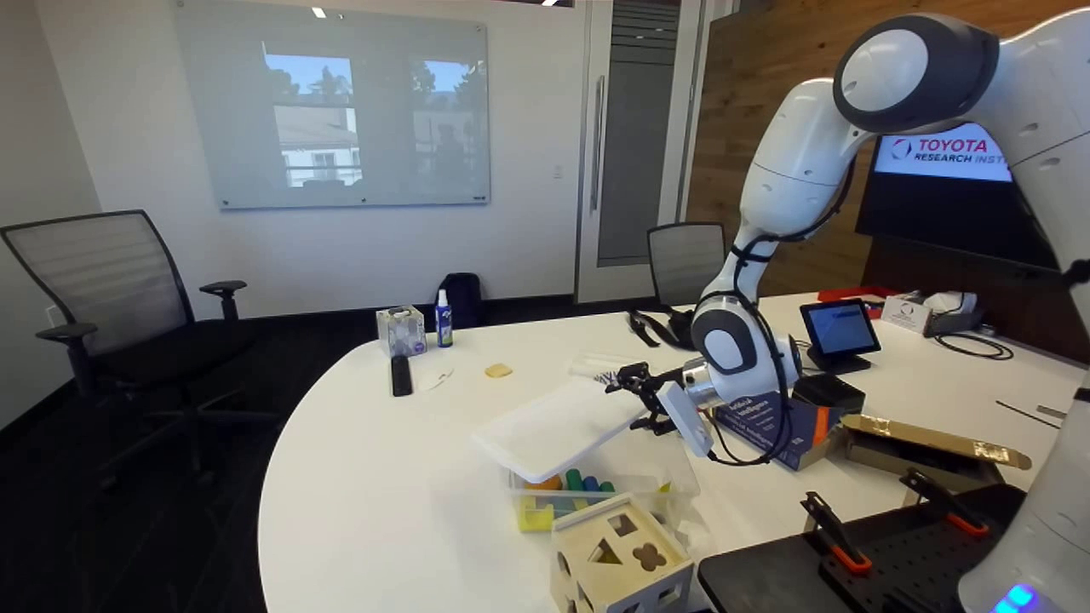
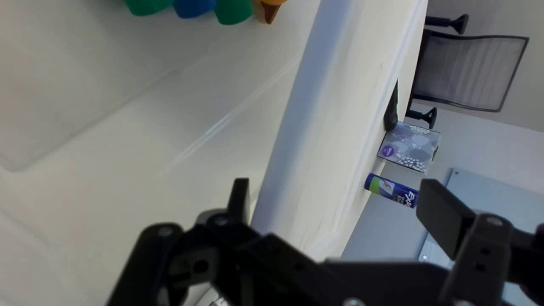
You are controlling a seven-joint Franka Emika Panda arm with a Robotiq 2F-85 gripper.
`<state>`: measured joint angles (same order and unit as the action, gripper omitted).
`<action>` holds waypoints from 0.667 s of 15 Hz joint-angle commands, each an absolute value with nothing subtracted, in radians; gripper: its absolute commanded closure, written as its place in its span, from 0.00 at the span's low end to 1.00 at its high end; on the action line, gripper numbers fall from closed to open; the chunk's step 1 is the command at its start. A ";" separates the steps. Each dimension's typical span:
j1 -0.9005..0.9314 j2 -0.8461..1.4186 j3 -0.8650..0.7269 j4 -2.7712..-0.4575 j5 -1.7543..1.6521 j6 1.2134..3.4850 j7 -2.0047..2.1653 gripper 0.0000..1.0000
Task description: Open the clear container then remove the wooden box from the container.
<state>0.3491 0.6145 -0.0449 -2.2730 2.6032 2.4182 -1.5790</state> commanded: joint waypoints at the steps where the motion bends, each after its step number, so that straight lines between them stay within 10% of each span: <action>1: 0.334 0.588 -0.034 -2.286 2.600 2.398 -1.553 0.00; 10: 0.457 0.499 0.083 -2.336 2.368 2.791 -1.375 0.00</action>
